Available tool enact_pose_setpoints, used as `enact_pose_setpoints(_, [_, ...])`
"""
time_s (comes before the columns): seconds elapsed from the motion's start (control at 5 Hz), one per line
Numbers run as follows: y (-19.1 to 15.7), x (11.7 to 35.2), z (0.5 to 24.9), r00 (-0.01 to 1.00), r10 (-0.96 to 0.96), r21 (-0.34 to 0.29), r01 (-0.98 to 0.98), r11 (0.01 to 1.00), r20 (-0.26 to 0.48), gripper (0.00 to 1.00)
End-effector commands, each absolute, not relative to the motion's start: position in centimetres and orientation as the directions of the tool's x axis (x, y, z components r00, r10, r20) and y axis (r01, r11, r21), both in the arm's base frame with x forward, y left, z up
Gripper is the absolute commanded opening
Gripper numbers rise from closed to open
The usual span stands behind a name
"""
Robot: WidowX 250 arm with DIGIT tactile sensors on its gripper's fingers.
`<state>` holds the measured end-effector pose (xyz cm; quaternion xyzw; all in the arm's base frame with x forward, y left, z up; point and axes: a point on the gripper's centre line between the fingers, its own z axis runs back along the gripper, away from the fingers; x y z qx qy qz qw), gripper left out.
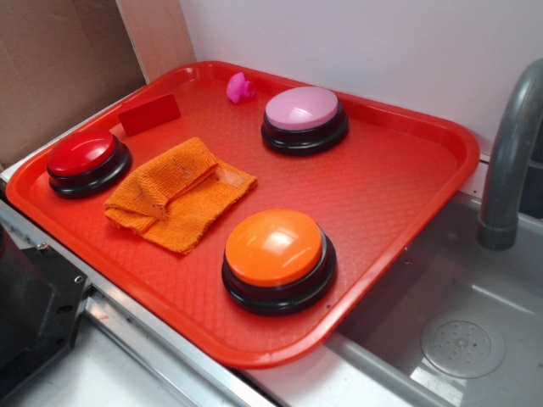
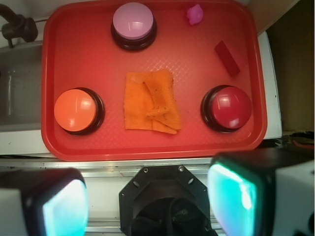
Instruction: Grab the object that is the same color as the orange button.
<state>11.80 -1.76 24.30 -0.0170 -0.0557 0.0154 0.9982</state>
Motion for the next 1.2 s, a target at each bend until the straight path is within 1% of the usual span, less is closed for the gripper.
enact_pose_setpoints(0.0, [-1.8,11.8,24.3,0.993,0.033,-0.036,-0.029,0.999,0.111,1.0])
enact_pose_setpoints(0.2, [-0.8,14.8,20.8,0.997,0.074,0.006,-0.074,0.997,-0.015,1.0])
enact_pose_setpoints(0.4, [0.1,15.3,17.0,0.993,0.084,0.015,-0.083,0.996,-0.085,1.0])
enact_pose_setpoints(0.6, [0.7,16.4,14.3,0.993,0.057,0.04,-0.053,0.998,-0.099,1.0])
enact_pose_setpoints(0.8, [1.3,17.2,12.4,0.998,0.014,0.048,-0.01,0.999,-0.068,1.0])
enact_pose_setpoints(1.0, [1.7,19.1,10.6,1.0,-0.021,0.036,0.022,0.999,-0.02,1.0])
